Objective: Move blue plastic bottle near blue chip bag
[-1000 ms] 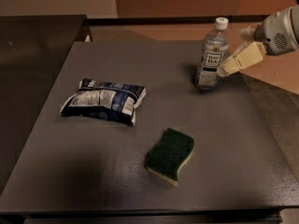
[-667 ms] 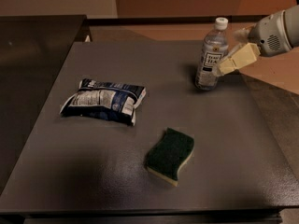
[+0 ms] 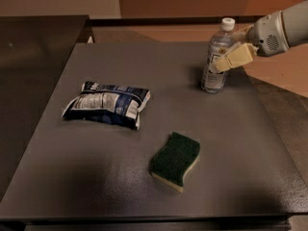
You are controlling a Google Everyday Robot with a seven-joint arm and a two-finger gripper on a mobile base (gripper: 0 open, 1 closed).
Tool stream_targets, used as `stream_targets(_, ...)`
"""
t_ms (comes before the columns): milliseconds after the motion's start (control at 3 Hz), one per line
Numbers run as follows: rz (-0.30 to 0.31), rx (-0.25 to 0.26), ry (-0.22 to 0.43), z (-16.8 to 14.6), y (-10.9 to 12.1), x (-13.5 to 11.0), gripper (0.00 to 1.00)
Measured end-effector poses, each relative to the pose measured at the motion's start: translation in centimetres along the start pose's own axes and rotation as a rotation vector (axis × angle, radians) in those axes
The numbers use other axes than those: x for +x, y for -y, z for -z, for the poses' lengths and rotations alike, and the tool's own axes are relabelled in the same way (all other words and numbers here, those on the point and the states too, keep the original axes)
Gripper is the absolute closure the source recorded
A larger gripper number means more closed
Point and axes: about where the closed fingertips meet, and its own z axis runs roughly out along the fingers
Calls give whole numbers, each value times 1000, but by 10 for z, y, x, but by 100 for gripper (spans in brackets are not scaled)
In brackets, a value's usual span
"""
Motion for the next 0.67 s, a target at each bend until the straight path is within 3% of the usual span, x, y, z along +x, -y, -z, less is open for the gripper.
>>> stream_targets(667, 12, -45, 9, 0, -14, -12, 71)
